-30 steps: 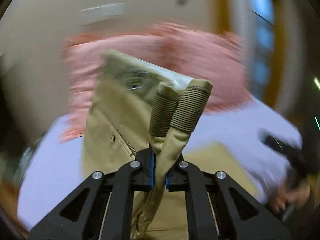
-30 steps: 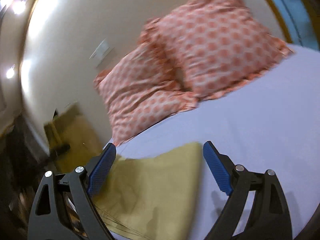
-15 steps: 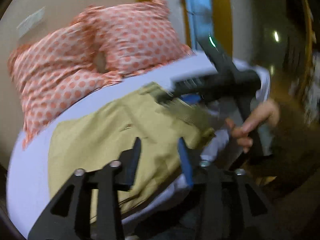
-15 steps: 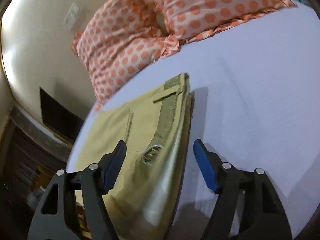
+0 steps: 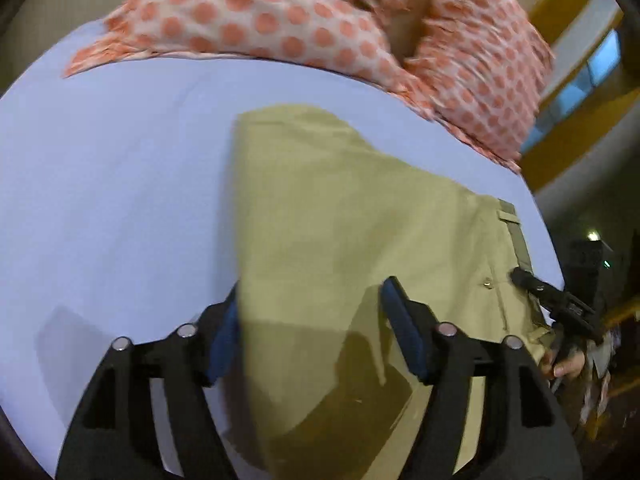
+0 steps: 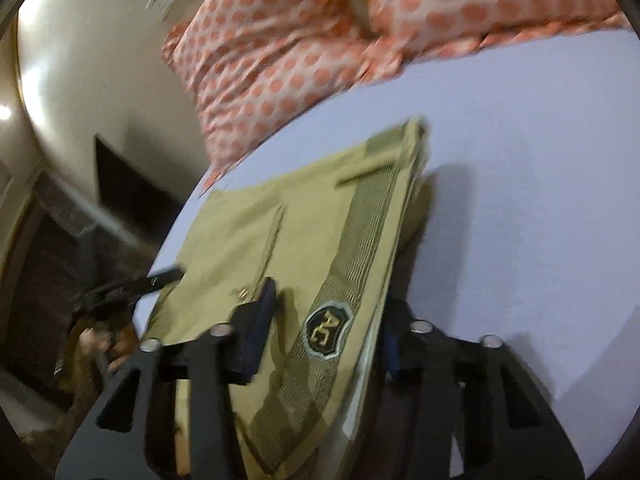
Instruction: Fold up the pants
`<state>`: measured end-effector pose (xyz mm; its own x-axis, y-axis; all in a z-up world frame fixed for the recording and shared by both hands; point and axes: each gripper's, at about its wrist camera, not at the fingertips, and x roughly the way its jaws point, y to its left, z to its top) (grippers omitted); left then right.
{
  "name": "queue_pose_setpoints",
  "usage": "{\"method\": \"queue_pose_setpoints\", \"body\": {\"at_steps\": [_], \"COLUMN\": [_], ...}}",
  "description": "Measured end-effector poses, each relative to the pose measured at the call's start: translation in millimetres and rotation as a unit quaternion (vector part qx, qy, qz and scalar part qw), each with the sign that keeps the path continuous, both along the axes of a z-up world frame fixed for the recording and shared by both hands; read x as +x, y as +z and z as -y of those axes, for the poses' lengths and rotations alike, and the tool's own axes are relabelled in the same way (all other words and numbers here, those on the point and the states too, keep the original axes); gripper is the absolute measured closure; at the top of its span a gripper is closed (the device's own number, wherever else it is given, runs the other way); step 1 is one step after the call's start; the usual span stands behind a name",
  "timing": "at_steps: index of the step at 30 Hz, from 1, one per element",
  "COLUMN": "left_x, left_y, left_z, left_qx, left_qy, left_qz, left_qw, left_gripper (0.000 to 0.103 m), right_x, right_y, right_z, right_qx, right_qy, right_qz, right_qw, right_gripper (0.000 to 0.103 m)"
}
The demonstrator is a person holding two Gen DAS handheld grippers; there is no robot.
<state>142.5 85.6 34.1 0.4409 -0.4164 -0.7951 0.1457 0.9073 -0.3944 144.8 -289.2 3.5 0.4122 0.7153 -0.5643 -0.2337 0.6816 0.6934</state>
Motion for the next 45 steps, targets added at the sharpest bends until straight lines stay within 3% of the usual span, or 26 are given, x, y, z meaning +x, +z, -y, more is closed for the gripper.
{"method": "queue_pose_setpoints", "body": {"at_steps": [2,3,4,8,12,14,16,18,19,21,22,23,25,27,29,31,32,34,38,40,44,45], "left_x": [3.3,4.3,5.0,34.0,79.9,112.4,131.5,128.1,119.0,98.0,88.8,77.0,64.3,63.9,70.9,81.6,87.5,86.3,54.0,26.7,-21.6,-26.0], "left_y": [1.6,6.0,8.2,25.7,44.2,40.8,32.0,31.3,34.8,43.1,46.3,50.2,54.4,49.1,33.1,12.4,2.0,-1.4,7.5,13.1,5.9,4.3], "left_z": [3.6,4.5,5.1,22.1,38.3,48.8,58.1,57.1,53.1,45.6,43.7,43.9,55.4,77.2,96.5,108.5,113.0,121.5,128.3,122.8,104.4,102.1], "left_qx": [0.003,0.005,0.002,0.036,0.05,0.078,0.165,0.201,0.197,0.171,0.154,0.127,0.091,0.067,0.059,0.072,0.08,0.104,0.168,0.172,0.174,0.173], "left_qy": [-0.004,-0.007,-0.01,-0.013,0.016,0.045,0.081,0.097,0.1,0.1,0.098,0.089,0.061,0.026,0.001,0.002,0.003,0.001,0.005,0.01,0.033,0.036], "left_qz": [-0.005,-0.007,-0.007,0.018,0.065,0.076,0.073,0.077,0.089,0.101,0.104,0.112,0.122,0.11,0.073,0.037,0.021,0.034,0.047,0.067,0.068,0.065], "left_qw": [1.0,0.9999,0.9999,0.9991,0.9965,0.993,0.9802,0.9717,0.9712,0.9749,0.9778,0.9815,0.9864,0.9914,0.9956,0.9967,0.9965,0.994,0.9847,0.9827,0.9819,0.9822], "left_gripper": [0.063,0.086,0.094,0.095,0.095,0.089,0.081,0.079,0.079,0.059,0.047,0.042,0.035,0.03,0.028,0.026,0.025,0.021,0.008,0.002,0.002,0.002], "right_x": [6.0,9.5,12.2,38.0,84.6,109.8,126.6,132.4,126.8,107.4,100.1,93.9,92.2,95.8,103.0,112.0,112.5,108.9,76.8,47.6,2.8,-7.0], "right_y": [-6.4,-5.3,-1.9,33.4,62.0,59.8,45.4,34.3,34.4,46.3,51.0,54.9,56.4,54.8,45.1,27.9,25.5,24.8,45.8,56.2,50.3,44.0], "right_z": [3.6,6.5,6.9,1.9,12.8,20.2,25.3,33.7,44.6,59.4,61.4,57.6,42.7,18.7,6.6,6.2,8.1,12.7,4.4,-1.1,-24.3,-34.4], "right_qx": [0.055,0.073,0.079,0.052,0.04,0.002,-0.057,-0.134,-0.16,-0.152,-0.132,-0.097,-0.058,-0.052,-0.073,-0.072,-0.058,-0.056,-0.139,-0.179,-0.266,-0.302], "right_qy": [0.019,0.024,0.029,0.031,-0.015,-0.058,-0.097,-0.137,-0.159,-0.189,-0.183,-0.158,-0.114,-0.07,-0.062,-0.072,-0.08,-0.081,-0.099,-0.109,-0.116,-0.123], "right_qz": [-0.034,-0.043,-0.043,-0.002,0.037,0.043,0.019,-0.013,-0.013,0.024,0.036,0.043,0.043,0.038,0.01,-0.024,-0.017,-0.021,0.005,0.036,0.061,0.062], "right_qw": [0.998,0.996,0.996,0.998,0.998,0.997,0.993,0.981,0.974,0.97,0.974,0.982,0.991,0.995,0.995,0.994,0.995,0.995,0.985,0.977,0.955,0.943], "right_gripper": [0.081,0.083,0.084,0.086,0.086,0.083,0.068,0.065,0.064,0.058,0.053,0.048,0.021,0.02,0.019,0.017,0.016,0.016,0.013,0.001,0.001,0.001]}}
